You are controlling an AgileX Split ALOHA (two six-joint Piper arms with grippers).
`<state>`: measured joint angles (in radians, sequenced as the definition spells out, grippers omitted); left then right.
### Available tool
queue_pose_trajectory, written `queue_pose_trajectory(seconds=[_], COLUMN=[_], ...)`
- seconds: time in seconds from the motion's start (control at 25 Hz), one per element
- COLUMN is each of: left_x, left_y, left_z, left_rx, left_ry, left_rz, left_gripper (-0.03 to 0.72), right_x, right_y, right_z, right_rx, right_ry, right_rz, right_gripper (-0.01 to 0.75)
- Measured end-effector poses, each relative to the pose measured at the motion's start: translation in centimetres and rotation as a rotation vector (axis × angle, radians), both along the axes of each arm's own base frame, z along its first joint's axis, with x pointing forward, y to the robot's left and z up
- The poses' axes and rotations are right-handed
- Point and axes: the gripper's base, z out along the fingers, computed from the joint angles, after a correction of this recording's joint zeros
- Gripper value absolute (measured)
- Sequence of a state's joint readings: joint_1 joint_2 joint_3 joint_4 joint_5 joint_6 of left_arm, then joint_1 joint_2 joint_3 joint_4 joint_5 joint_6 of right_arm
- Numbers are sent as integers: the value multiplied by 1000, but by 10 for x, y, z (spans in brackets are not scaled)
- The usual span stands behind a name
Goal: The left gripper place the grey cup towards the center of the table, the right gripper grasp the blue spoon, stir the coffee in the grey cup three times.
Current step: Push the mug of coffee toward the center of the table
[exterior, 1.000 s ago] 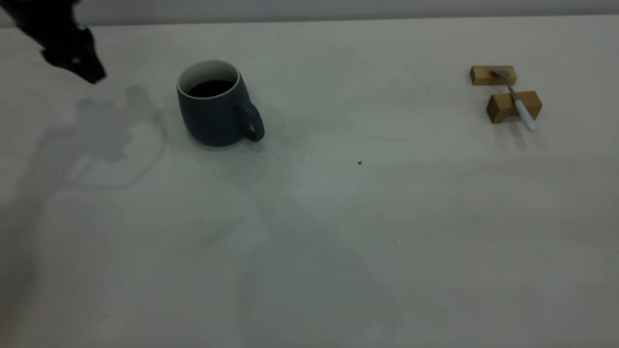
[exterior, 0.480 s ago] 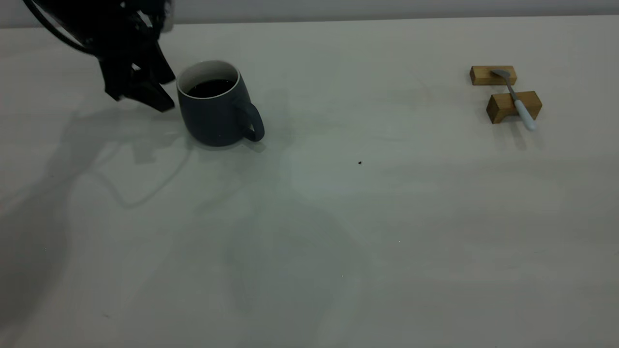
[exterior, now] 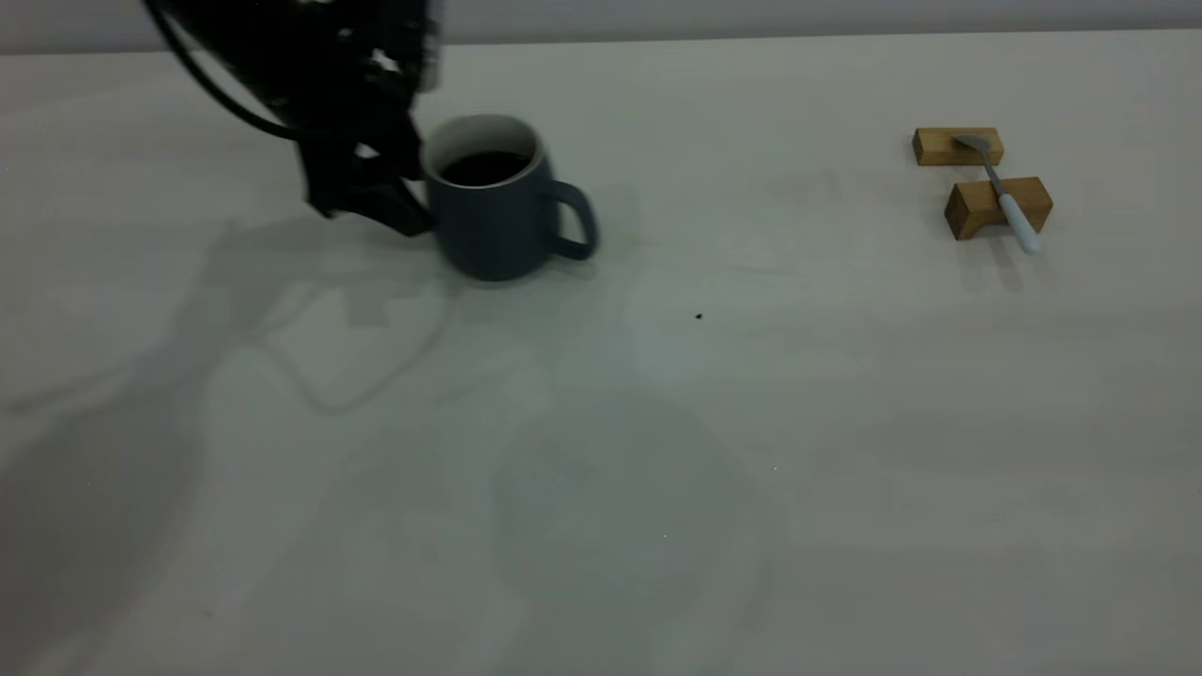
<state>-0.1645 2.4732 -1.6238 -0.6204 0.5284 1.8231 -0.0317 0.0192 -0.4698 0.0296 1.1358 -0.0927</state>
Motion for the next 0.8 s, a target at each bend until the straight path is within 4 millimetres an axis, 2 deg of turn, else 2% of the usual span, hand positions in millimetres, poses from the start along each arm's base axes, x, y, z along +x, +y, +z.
queue_pose_trajectory(seconds=[0.24,0.56,0.68,0.8], left_x=[-5,-6,-7,-7], left_y=[-44,-92,-102,-100], left_z=[-7,-11,-10,-9], left_rx=[-36,-121,-132,-130], left_ry=[-41,-63,-67,-39], left_rz=[2,18,15,48], left_gripper=[585,585,585,585], right_x=[0,0,0,0], right_y=[0,0,0,0], right_z=[0,0,0,0], right_rx=[0,0,0,0], right_ry=[0,0,0,0], right_rz=[0,0,0,0], right_gripper=[238,238,238,238])
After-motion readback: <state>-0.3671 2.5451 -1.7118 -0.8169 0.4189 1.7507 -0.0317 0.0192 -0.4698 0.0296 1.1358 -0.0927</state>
